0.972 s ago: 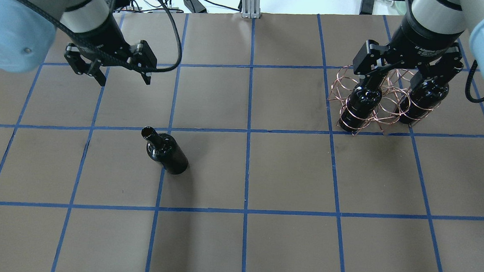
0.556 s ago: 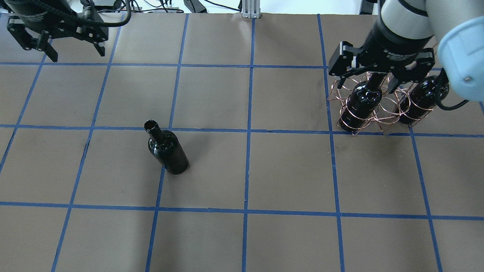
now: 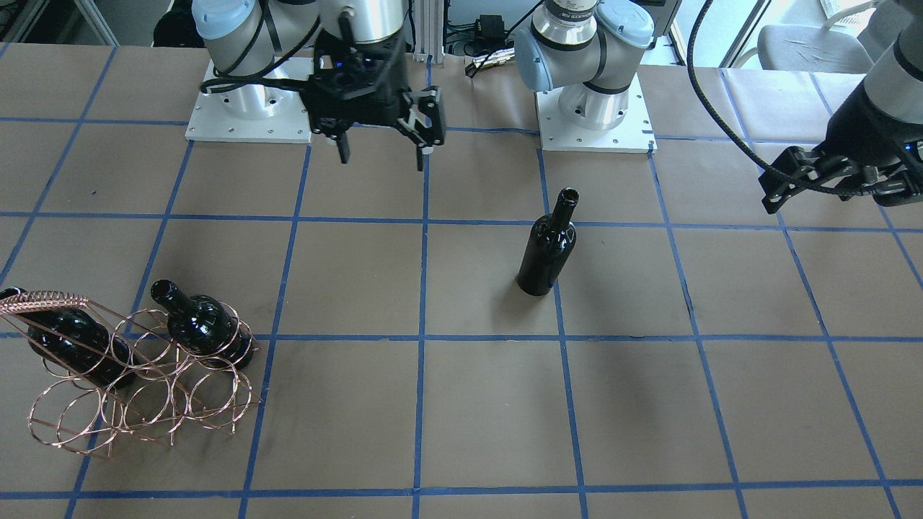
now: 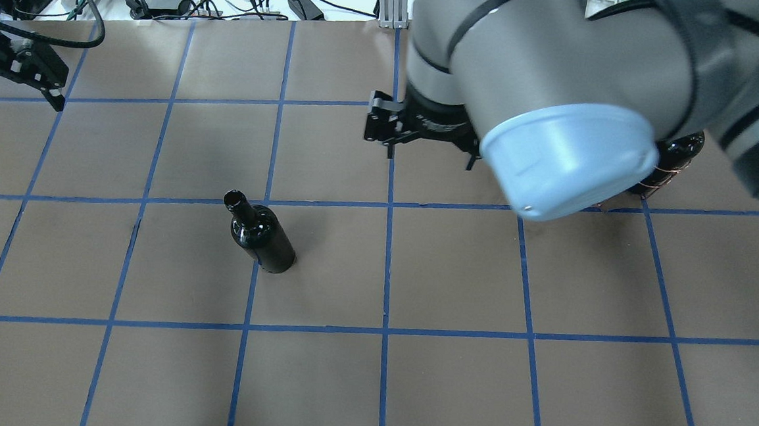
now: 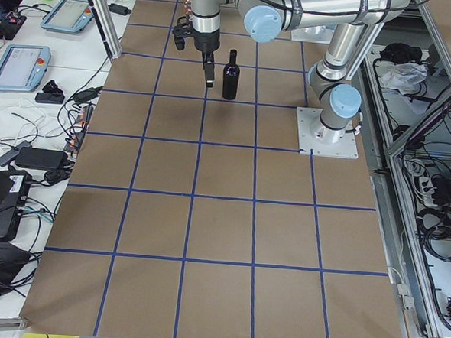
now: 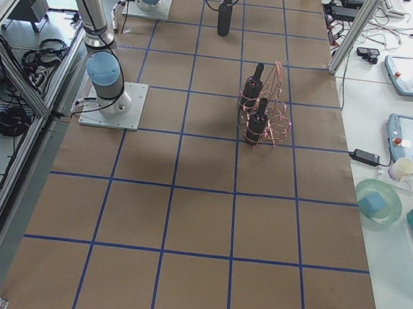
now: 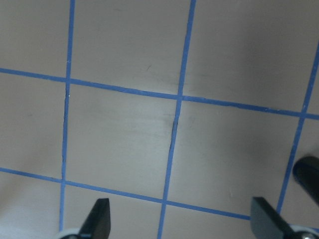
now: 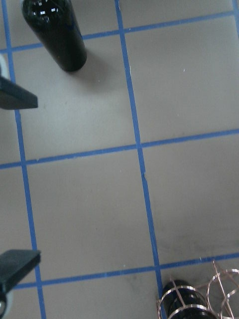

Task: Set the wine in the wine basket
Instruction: 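Swing the right gripper over the bottle and grasp its neck while the left arm withdraws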

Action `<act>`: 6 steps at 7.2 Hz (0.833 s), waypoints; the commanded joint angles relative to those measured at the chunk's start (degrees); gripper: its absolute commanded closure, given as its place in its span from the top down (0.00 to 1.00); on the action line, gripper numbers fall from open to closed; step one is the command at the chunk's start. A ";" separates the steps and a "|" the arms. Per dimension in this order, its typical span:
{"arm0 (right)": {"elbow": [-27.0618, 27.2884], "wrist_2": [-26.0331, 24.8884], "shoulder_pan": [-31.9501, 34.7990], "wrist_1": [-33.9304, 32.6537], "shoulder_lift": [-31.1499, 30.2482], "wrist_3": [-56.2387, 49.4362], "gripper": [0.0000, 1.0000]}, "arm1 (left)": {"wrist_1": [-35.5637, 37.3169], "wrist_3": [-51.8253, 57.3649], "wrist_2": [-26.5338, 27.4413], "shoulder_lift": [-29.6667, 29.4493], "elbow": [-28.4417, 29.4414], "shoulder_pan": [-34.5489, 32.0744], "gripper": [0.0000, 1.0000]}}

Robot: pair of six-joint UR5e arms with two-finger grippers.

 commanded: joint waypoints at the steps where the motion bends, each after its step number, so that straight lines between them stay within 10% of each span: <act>1: -4.60 0.01 8.31 -2.66 7.52 8.54 0.99 | -0.59 2.88 1.30 0.88 -0.11 0.93 1.00; 6: -6.55 4.84 14.82 -9.16 11.85 16.64 0.99 | -1.65 2.97 1.65 1.68 -0.11 1.01 1.00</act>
